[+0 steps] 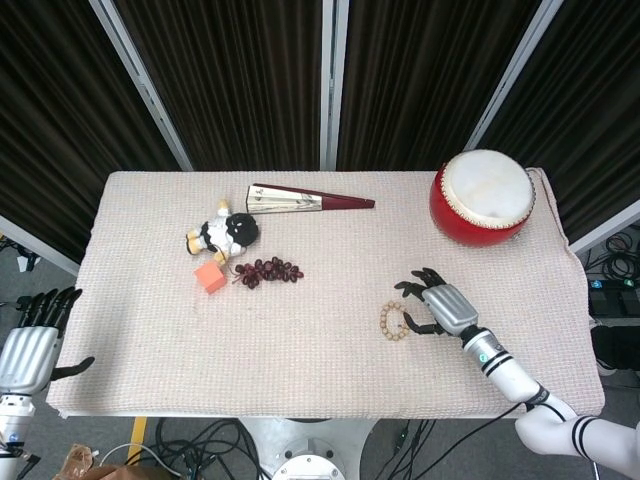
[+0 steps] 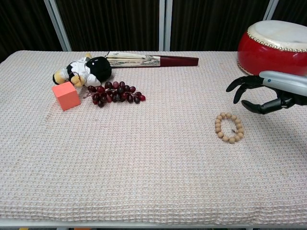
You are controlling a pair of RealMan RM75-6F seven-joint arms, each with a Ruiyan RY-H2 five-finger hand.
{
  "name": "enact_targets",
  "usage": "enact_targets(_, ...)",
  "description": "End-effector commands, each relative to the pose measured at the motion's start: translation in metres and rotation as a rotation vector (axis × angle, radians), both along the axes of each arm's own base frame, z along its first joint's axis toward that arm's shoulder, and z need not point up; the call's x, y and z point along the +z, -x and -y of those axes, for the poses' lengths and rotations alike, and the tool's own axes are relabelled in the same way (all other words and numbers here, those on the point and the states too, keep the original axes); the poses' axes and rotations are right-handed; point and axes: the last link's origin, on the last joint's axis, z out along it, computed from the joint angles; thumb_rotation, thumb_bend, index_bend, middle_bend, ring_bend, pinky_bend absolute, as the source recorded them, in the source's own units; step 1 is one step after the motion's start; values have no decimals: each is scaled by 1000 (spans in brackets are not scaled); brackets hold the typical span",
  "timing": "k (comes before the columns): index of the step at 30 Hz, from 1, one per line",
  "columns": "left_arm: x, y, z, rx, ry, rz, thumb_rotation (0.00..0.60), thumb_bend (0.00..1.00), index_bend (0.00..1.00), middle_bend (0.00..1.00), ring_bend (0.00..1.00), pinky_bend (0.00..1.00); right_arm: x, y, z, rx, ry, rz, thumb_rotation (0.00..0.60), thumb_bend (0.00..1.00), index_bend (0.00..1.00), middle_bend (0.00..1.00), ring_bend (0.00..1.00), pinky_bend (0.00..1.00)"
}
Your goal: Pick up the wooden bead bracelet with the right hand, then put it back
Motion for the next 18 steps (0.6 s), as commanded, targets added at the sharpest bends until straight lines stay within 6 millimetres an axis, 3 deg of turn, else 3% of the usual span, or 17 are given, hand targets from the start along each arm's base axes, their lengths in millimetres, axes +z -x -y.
enact_targets(1,0,1,0,4,-1,4,600,0,39,52,0,42,16,5,-4,60,184,-220,308,402,21,158,0,0)
enact_targets(3,0,2,0,5,-4,7,600,0,38,52,0,42,31,10,-10,28,248,-212,341,402,3,145,0,0)
enact_targets(6,-1,4,0,6,-11,9,600,0,38,52,0,42,65,26,-28,-44,374,-227,462,402,0,138,0,0)
enact_targets(13,-4,4,0,6,-30,21,600,0,38,52,0,42,126,45,-90,-161,582,-172,477,402,0,102,0,0)
enact_targets(18,-5,0,1,-4,-37,16,600,0,38,52,0,42,147,48,-127,-195,618,-106,476,402,0,95,0,0)
